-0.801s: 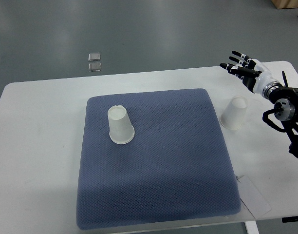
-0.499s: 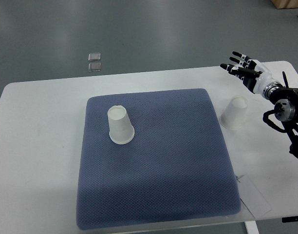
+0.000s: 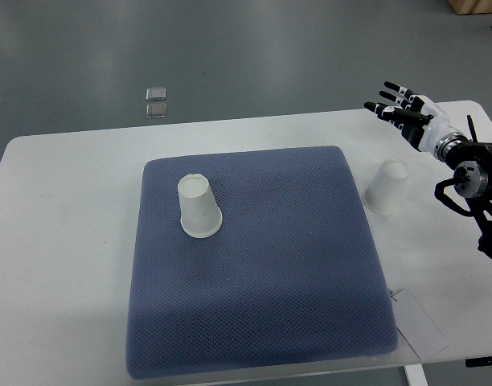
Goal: Stack paper cups
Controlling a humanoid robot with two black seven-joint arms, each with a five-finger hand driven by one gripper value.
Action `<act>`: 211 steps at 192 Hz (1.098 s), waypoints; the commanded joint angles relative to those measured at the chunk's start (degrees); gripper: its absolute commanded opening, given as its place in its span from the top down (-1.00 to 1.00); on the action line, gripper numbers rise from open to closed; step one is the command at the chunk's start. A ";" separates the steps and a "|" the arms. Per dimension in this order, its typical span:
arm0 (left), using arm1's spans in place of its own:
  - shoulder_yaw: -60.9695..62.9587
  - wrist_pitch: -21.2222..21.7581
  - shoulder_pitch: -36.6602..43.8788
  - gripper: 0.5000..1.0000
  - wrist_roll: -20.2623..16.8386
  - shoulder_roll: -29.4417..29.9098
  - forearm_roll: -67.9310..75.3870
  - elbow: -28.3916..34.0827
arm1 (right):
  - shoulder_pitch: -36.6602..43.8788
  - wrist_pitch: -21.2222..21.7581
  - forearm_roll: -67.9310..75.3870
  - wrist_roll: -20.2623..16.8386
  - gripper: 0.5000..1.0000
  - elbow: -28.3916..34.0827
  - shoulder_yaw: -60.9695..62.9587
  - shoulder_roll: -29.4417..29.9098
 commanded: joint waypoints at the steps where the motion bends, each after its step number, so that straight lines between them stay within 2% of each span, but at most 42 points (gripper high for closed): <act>1: 0.00 0.00 -0.01 -1.00 0.00 0.00 0.01 0.00 | 0.02 0.08 0.00 0.00 -0.63 0.09 -0.38 -0.29; 108: 0.00 0.00 -0.01 -1.00 0.00 0.00 0.01 0.00 | 1.34 5.09 -0.26 -0.09 -0.63 0.09 -0.65 -2.31; 177: 0.00 0.00 -0.01 -1.00 0.00 0.00 0.01 0.00 | 3.01 11.59 -1.23 -0.09 -0.63 0.80 -3.63 -7.67; 211: 0.00 0.00 -0.01 -1.00 0.00 0.00 0.01 0.00 | 3.19 12.12 -5.27 0.53 -0.63 3.96 -8.82 -10.75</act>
